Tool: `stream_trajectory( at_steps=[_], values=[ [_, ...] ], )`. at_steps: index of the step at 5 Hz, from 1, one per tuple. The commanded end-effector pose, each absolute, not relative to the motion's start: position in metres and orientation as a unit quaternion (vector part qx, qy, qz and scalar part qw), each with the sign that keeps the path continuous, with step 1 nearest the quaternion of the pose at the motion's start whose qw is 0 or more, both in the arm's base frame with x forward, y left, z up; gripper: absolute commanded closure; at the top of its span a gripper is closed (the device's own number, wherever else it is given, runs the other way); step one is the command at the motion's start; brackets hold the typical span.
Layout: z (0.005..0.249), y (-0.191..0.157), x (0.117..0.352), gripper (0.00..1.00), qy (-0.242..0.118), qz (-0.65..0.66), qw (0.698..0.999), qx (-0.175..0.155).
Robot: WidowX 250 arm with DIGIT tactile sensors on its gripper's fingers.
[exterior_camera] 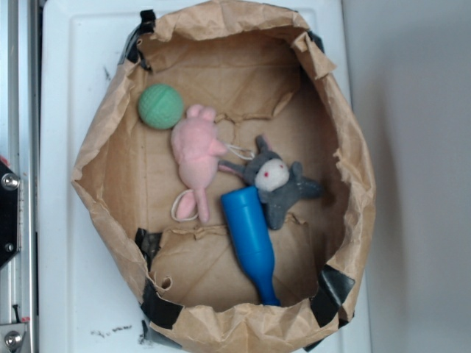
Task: Grab the green ball.
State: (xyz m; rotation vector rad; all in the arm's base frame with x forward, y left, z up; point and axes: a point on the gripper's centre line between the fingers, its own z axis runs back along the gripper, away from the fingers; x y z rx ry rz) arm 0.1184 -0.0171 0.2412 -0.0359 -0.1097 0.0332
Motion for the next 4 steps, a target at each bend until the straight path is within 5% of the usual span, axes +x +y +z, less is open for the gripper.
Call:
stream_trajectory(
  at_steps=[1,4],
  values=[
    [0.241,-0.017,0.118,0.00,-0.055,0.017,0.998,-0.018],
    [0.237,0.010,0.241,0.00,-0.118,-0.009,0.992,-0.039]
  ],
)
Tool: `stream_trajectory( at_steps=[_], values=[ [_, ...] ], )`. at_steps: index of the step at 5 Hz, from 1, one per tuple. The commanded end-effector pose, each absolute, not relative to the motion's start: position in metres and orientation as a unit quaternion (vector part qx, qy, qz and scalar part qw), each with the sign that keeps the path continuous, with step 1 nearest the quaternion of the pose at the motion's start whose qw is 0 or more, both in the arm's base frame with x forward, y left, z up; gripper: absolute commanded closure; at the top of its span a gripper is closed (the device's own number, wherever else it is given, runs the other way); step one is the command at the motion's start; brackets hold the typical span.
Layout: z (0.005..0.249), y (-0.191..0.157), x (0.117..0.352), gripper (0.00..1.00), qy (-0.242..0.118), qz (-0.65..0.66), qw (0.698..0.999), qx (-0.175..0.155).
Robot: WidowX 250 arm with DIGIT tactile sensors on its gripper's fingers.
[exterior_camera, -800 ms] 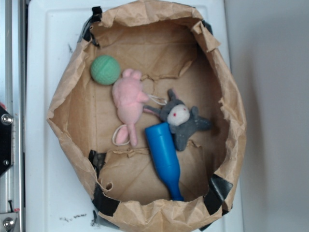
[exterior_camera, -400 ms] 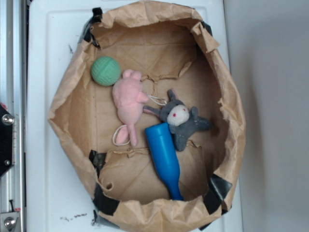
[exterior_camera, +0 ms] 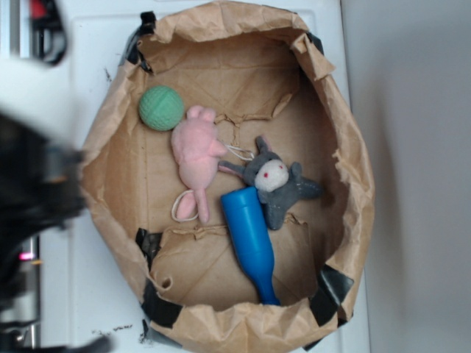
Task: Grab the green ball.
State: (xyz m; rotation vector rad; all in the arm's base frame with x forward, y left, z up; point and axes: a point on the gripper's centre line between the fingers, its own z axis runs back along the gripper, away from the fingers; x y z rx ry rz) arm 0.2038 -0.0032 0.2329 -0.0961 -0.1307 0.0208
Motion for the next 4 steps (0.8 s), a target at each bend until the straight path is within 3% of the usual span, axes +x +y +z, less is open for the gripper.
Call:
stream_trajectory(
  at_steps=[1,2,3,4],
  values=[
    [0.226,0.016,0.269,0.00,-0.158,-0.047,0.986,-0.030],
    [0.227,0.018,0.293,0.00,-0.180,-0.052,0.982,-0.030],
    [0.222,0.027,0.303,0.00,-0.179,-0.026,0.983,-0.017],
    [0.205,0.040,0.293,0.00,-0.174,-0.070,0.982,-0.030]
  ],
)
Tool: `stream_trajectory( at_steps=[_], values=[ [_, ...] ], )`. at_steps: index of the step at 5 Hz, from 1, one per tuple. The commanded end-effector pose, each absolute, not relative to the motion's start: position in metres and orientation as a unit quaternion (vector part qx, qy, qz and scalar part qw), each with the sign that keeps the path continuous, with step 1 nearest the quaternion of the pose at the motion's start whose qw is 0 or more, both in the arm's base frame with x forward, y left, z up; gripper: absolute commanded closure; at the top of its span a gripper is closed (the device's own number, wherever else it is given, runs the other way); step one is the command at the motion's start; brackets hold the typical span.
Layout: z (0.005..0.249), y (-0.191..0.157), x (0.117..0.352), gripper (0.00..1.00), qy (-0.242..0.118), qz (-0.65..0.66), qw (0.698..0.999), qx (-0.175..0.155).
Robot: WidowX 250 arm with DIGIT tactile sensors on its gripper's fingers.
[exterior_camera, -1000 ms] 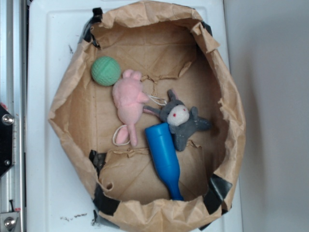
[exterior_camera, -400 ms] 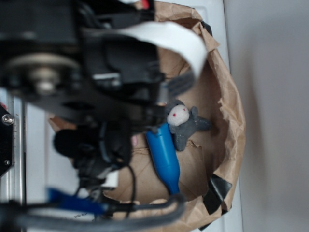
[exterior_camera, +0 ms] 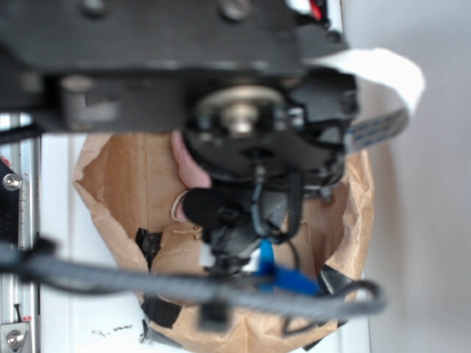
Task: Grab the green ball.
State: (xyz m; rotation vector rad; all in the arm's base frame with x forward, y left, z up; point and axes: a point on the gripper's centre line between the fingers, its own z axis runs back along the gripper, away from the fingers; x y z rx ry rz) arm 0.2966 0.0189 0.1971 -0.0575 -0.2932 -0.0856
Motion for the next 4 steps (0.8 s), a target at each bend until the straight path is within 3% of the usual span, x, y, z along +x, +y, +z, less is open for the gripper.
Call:
stream_trajectory(
  at_steps=[1,3,4],
  values=[
    [0.181,0.053,0.277,0.00,-0.165,-0.149,0.975,-0.016],
    [0.157,0.080,0.254,0.00,-0.123,-0.153,0.980,-0.044],
    [0.139,0.097,0.245,0.00,-0.086,-0.141,0.986,-0.028]
  ],
)
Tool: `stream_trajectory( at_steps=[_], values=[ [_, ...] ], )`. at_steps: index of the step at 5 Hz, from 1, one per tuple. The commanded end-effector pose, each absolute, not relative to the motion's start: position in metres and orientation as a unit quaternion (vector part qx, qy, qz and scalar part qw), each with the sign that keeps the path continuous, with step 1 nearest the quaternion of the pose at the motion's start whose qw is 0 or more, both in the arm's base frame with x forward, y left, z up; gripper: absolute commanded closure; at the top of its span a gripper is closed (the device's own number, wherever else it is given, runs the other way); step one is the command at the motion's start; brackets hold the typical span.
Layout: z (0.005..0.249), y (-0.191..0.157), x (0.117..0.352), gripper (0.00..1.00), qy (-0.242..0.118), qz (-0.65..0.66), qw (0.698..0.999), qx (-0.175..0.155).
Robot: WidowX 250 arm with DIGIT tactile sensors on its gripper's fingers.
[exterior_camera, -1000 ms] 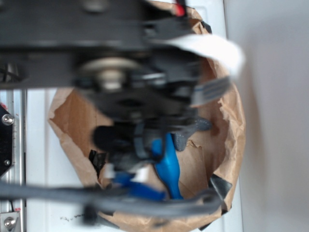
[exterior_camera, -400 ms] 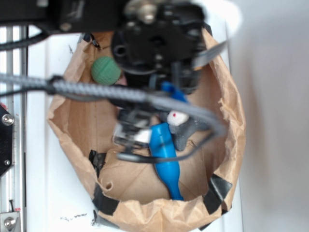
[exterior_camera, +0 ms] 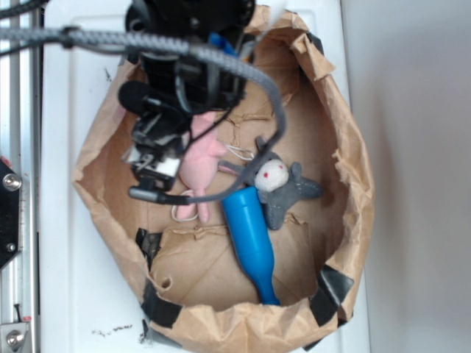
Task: Grab the green ball.
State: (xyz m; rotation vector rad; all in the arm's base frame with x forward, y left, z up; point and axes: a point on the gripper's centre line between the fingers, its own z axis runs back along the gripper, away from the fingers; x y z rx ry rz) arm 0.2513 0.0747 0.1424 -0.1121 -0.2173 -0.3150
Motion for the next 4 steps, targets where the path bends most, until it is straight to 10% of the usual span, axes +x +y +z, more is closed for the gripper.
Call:
stream_trajectory(
  at_steps=[1,4],
  values=[
    [0.136,0.107,0.243,0.00,-0.084,-0.126,0.988,-0.017],
    [0.127,0.102,0.222,0.00,-0.070,-0.109,0.992,-0.001]
  ],
)
